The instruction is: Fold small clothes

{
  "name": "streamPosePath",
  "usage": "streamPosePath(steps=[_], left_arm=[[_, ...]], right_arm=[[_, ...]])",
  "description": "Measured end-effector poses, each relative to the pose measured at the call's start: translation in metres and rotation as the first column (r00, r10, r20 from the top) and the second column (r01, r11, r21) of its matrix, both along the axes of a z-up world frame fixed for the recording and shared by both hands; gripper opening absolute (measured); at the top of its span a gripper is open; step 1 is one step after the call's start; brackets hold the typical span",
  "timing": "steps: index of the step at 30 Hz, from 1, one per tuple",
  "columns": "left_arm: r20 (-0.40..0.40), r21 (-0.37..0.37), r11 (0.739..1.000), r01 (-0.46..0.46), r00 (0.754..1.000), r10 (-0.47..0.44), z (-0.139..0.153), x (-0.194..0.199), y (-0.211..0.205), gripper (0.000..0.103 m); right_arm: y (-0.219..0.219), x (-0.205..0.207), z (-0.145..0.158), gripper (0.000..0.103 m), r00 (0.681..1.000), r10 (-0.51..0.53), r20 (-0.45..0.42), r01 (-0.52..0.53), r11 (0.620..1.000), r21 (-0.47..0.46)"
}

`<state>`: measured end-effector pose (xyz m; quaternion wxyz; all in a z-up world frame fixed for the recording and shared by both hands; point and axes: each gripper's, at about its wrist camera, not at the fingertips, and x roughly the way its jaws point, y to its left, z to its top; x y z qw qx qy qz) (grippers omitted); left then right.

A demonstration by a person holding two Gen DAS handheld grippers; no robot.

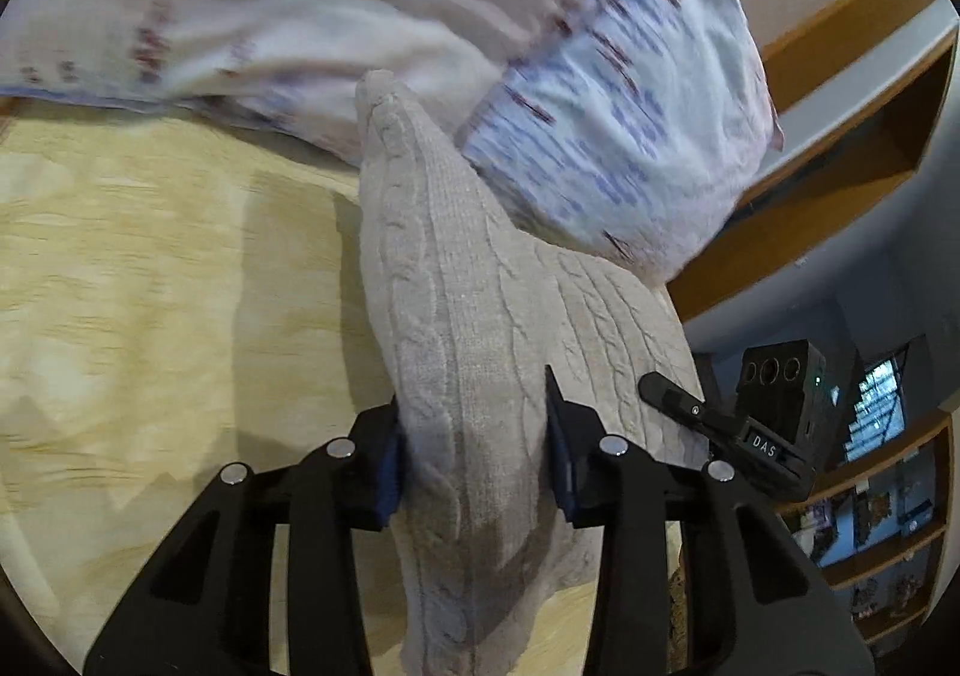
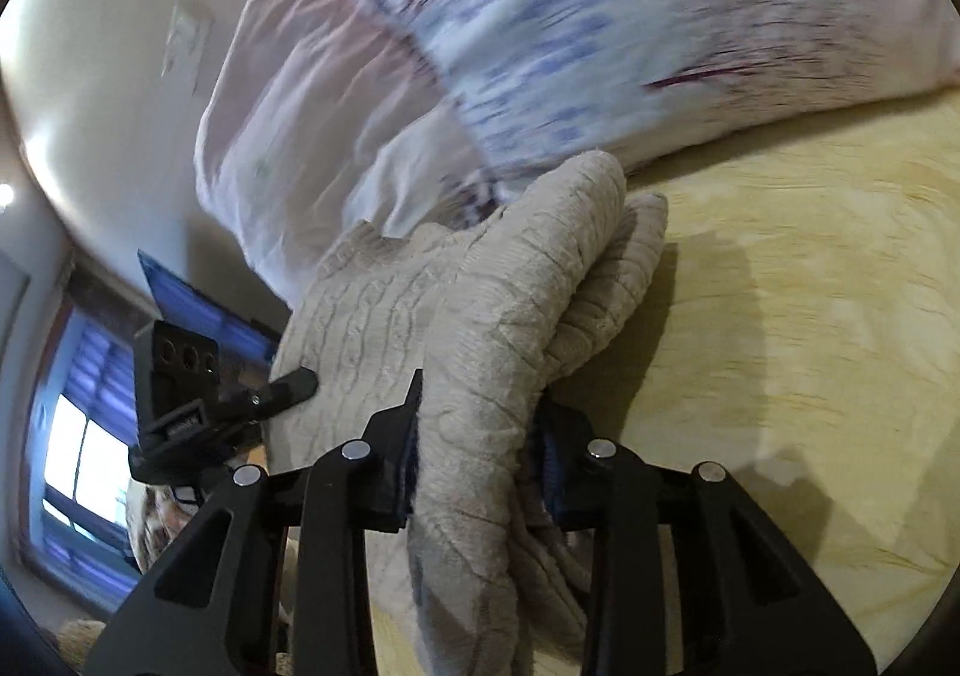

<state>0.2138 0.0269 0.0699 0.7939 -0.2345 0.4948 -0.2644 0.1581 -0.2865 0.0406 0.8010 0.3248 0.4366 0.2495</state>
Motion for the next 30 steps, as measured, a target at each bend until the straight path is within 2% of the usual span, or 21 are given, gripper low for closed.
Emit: streamPosePath(steps=[2, 4, 5, 6, 8, 10, 15, 17, 20, 21, 23, 24, 28, 30], left_arm=[[-0.020, 0.025, 0.999, -0.025, 0.999, 0.026, -0.011, 0.003, 0.015, 0.039], [-0.080, 0.065, 0.997, -0.052, 0.995, 0.057, -0.034, 0.011, 0.027, 0.044], [-0.095, 0.062, 0.997, -0.052, 0.994, 0.057, -0.041, 0.013, 0.029, 0.046], [-0.105, 0.048, 0.997, -0.061, 0.992, 0.066, -0.047, 0.015, 0.031, 0.051], [-0.103, 0.042, 0.997, -0.065, 0.992, 0.069, -0.046, 0.016, 0.032, 0.052], [-0.074, 0.069, 0.995, -0.076, 0.994, 0.081, -0.037, 0.013, 0.032, 0.056], [0.111, 0.176, 0.980, -0.090, 0.991, 0.071, 0.000, -0.016, 0.032, 0.064], [0.190, 0.224, 0.973, -0.061, 0.982, 0.018, 0.013, -0.034, 0.021, 0.068], [0.245, 0.276, 0.961, -0.011, 0.968, -0.059, 0.018, -0.053, 0.007, 0.072], [0.252, 0.288, 0.957, 0.003, 0.965, -0.079, 0.018, -0.056, 0.000, 0.073], [0.248, 0.307, 0.951, 0.034, 0.962, -0.114, 0.015, -0.059, -0.012, 0.074], [0.240, 0.314, 0.948, 0.042, 0.963, -0.123, 0.013, -0.059, -0.016, 0.074], [0.220, 0.340, 0.939, 0.056, 0.966, -0.137, 0.006, -0.065, -0.026, 0.074], [0.221, 0.370, 0.927, 0.053, 0.965, -0.143, 0.002, -0.069, -0.028, 0.075]], right_arm=[[0.018, 0.005, -0.007, 0.033, 1.000, 0.023, -0.011, -0.023, 0.999, -0.048], [0.029, 0.010, -0.021, 0.035, 0.997, 0.017, -0.069, -0.024, 0.995, -0.098], [0.029, 0.011, -0.029, 0.038, 0.996, 0.004, -0.092, -0.013, 0.994, -0.105], [0.027, 0.011, -0.033, 0.039, 0.994, -0.001, -0.107, -0.008, 0.996, -0.084], [0.021, 0.008, -0.035, 0.043, 0.991, -0.008, -0.131, 0.001, 0.998, -0.057], [0.014, 0.003, -0.029, 0.045, 0.991, -0.020, -0.129, 0.011, 0.998, -0.068], [-0.002, -0.028, 0.000, 0.045, 0.997, -0.062, -0.048, 0.055, 0.990, -0.132], [0.001, -0.041, 0.008, 0.045, 0.999, -0.048, -0.017, 0.045, 0.986, -0.160], [0.008, -0.053, 0.011, 0.044, 1.000, 0.004, -0.016, -0.006, 0.988, -0.156], [0.013, -0.055, 0.009, 0.044, 0.999, 0.021, -0.025, -0.024, 0.988, -0.154], [0.025, -0.057, 0.006, 0.013, 0.998, 0.047, -0.028, -0.051, 0.985, -0.167], [0.030, -0.057, 0.005, 0.013, 0.999, 0.026, -0.019, -0.030, 0.974, -0.225], [0.017, -0.060, 0.013, 0.012, 0.996, -0.078, 0.041, 0.086, 0.967, -0.240], [0.014, -0.059, 0.009, 0.011, 0.996, -0.088, 0.020, 0.090, 0.960, -0.267]])
